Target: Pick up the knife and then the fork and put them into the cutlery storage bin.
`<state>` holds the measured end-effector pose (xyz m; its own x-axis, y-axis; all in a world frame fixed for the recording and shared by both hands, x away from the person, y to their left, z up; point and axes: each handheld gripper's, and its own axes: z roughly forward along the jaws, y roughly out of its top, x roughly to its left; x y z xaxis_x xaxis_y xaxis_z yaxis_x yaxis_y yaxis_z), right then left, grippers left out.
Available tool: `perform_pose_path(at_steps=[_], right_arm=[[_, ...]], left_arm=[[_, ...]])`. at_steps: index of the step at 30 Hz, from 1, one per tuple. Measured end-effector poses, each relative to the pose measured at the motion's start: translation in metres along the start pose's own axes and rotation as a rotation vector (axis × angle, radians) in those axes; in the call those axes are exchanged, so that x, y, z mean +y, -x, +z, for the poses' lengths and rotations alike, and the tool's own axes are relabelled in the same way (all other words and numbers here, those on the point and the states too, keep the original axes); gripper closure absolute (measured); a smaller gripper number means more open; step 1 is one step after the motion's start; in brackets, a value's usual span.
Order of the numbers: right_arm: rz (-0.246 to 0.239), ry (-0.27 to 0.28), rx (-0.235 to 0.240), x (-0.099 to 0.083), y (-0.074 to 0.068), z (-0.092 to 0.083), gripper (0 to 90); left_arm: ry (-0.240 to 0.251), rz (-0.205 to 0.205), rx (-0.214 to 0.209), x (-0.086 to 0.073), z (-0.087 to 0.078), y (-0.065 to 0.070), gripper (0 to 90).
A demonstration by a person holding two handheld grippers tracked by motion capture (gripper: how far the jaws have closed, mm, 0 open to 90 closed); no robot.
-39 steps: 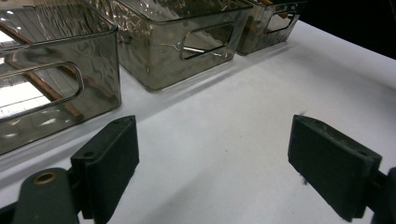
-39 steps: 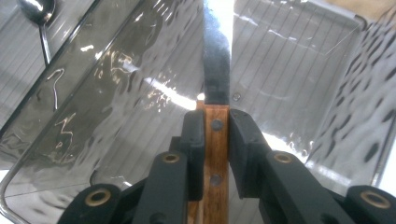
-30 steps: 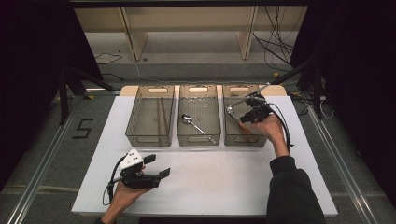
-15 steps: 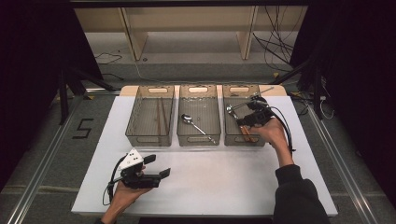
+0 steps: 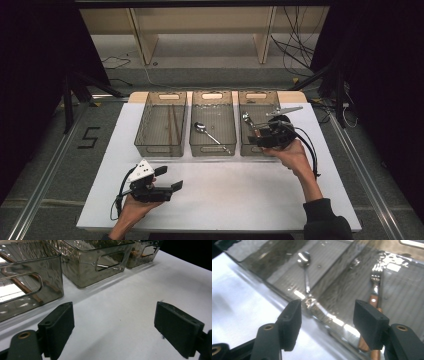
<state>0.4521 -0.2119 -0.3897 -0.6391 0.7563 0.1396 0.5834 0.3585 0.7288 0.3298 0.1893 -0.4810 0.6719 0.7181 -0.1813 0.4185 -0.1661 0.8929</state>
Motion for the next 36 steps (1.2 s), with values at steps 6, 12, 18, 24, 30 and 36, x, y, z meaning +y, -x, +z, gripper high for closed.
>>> perform_pose_path(at_steps=[6, 12, 18, 24, 30, 36], right_arm=[[-0.019, 0.042, 0.018, -0.009, -0.014, -0.006, 37.6], [-0.027, 0.082, 0.034, -0.022, -0.025, -0.011, 35.6], [-0.037, 0.114, 0.052, -0.032, -0.034, -0.015, 33.0], [-0.041, 0.152, 0.071, -0.045, -0.042, -0.017, 32.2], [-0.040, 0.190, 0.097, -0.056, -0.045, -0.018, 31.5], [-0.039, 0.210, 0.118, -0.067, -0.048, -0.017, 30.7]], left_arm=[[-0.001, 0.002, -0.001, 0.000, 0.000, 0.000, 16.0], [-0.003, -0.001, -0.002, 0.000, 0.000, 0.000, 16.0], [-0.008, -0.003, -0.005, 0.000, 0.001, 0.000, 16.0], [-0.009, -0.007, -0.007, -0.001, 0.001, 0.000, 16.0], [-0.012, -0.008, -0.007, -0.001, 0.001, 0.000, 16.0], [-0.011, -0.007, -0.006, 0.000, 0.000, 0.001, 16.0]])
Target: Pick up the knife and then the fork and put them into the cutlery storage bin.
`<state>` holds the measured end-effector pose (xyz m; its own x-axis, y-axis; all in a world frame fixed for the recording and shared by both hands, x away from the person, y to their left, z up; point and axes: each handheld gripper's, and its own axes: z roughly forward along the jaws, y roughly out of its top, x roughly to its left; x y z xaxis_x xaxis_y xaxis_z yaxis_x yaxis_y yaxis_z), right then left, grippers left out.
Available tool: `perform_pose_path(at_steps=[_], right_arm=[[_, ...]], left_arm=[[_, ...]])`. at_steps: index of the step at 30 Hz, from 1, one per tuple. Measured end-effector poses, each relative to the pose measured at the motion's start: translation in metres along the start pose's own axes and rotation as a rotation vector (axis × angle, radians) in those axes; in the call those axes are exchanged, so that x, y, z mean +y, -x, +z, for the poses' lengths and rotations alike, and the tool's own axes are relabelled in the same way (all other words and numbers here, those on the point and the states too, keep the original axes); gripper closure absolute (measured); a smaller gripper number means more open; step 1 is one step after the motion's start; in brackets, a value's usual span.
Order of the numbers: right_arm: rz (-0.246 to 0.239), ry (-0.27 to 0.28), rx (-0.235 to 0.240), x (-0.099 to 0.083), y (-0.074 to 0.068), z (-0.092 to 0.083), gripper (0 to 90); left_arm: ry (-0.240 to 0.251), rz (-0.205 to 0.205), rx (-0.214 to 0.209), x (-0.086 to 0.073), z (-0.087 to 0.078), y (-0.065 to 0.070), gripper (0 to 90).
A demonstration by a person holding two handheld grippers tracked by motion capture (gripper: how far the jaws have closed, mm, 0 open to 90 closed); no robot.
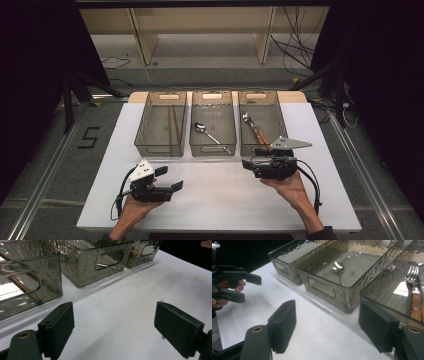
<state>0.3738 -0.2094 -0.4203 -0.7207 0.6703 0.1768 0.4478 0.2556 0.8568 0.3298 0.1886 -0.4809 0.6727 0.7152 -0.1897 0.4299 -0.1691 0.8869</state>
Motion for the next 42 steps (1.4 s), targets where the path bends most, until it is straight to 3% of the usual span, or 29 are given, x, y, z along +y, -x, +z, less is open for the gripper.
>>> perform_pose_path(at_steps=[9, 21, 42], right_arm=[[-0.008, 0.020, -0.011, -0.020, -0.001, -0.008, 29.6], [-0.012, 0.035, 0.009, -0.047, -0.013, -0.012, 28.8], [0.012, 0.051, -0.020, -0.067, -0.010, -0.018, 24.5]], left_arm=[[-0.005, 0.003, 0.002, -0.001, 0.000, 0.000, 16.0], [0.005, 0.006, 0.002, -0.002, -0.003, 0.000, 16.0], [-0.007, 0.015, -0.013, -0.002, -0.001, 0.004, 16.0]])
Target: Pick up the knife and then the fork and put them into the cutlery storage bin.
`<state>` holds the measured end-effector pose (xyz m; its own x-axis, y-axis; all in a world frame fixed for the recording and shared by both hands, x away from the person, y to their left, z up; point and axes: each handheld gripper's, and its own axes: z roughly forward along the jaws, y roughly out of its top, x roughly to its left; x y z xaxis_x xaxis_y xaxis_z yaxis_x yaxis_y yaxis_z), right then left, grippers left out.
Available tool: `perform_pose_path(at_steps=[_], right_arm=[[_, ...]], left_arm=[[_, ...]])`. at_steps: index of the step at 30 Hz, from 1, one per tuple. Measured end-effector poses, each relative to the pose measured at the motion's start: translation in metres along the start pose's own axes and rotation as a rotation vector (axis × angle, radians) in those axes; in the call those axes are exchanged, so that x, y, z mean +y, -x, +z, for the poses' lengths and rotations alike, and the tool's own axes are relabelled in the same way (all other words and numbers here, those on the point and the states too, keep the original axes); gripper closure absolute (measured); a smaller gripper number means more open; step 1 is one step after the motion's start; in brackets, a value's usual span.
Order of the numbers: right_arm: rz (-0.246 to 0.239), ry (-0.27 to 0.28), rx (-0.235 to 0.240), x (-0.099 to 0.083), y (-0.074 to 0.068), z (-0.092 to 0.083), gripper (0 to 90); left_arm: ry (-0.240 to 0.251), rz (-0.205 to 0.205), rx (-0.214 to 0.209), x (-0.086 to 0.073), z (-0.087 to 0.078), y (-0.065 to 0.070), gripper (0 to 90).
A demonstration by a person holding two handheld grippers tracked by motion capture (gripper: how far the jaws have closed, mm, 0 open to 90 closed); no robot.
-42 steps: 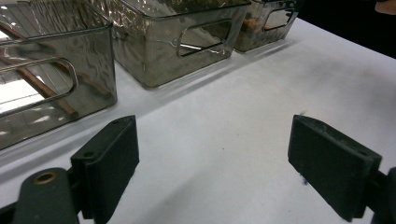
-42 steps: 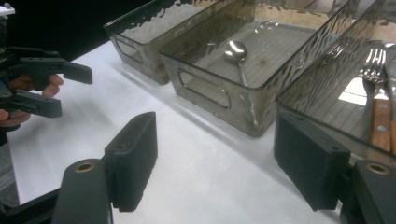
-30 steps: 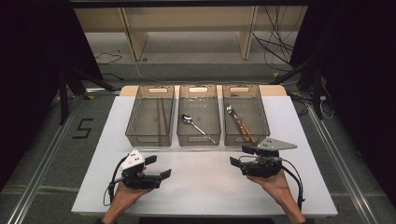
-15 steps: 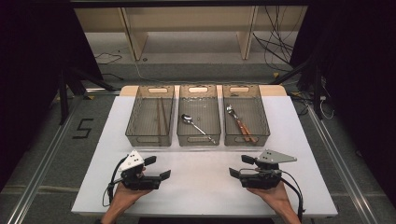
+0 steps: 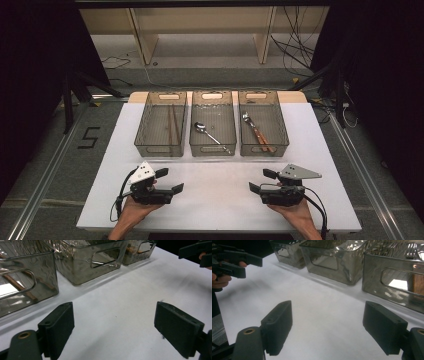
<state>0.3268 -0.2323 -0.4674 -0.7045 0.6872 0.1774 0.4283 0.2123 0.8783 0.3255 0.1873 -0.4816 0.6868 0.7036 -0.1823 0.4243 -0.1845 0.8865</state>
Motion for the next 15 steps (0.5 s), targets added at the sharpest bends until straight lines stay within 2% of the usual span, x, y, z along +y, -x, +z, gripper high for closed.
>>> perform_pose_path(at_steps=[15], right_arm=[[0.001, 0.013, -0.001, 0.0004, 0.0004, -0.0017, 24.4]], left_arm=[[-0.005, 0.001, -0.001, -0.0001, 0.0006, -0.0001, 16.0]])
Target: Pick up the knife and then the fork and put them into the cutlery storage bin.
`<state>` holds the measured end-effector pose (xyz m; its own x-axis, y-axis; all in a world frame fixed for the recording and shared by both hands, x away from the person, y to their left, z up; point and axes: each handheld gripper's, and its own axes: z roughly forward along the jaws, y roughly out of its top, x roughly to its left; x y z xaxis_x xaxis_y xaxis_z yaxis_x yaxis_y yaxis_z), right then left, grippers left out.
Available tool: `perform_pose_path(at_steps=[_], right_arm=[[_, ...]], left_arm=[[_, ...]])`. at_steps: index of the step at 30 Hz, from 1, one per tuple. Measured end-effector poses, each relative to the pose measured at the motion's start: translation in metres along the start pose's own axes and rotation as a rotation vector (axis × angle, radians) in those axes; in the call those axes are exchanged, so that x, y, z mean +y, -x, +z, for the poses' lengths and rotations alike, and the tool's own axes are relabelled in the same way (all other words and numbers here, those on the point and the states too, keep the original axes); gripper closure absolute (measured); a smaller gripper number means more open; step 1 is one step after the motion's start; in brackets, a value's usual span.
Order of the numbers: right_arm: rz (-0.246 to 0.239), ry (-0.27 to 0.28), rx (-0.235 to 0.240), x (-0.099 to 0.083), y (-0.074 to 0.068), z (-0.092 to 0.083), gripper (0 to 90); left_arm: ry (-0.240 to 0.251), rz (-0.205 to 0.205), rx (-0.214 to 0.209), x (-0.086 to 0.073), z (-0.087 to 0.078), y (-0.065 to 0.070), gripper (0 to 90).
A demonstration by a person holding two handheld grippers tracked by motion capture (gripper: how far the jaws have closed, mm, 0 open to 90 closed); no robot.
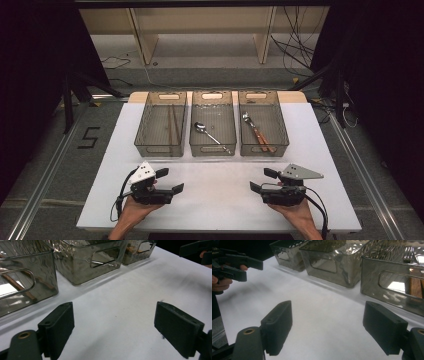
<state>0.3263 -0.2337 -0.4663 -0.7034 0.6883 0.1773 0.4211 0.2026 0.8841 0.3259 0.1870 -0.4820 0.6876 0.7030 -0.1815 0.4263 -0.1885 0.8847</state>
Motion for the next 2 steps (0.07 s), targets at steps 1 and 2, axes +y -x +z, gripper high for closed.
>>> perform_pose_path(at_steps=[1, 2], right_arm=[[0.001, 0.001, 0.000, 0.0000, 0.0001, 0.0002, 24.3], [0.001, 0.000, 0.000, 0.0000, 0.0001, 0.0002, 24.3]], left_arm=[[0.000, 0.000, 0.000, 0.0000, 0.0000, 0.0000, 16.0], [0.000, -0.001, 0.000, 0.0000, 0.0001, -0.0002, 16.0]])
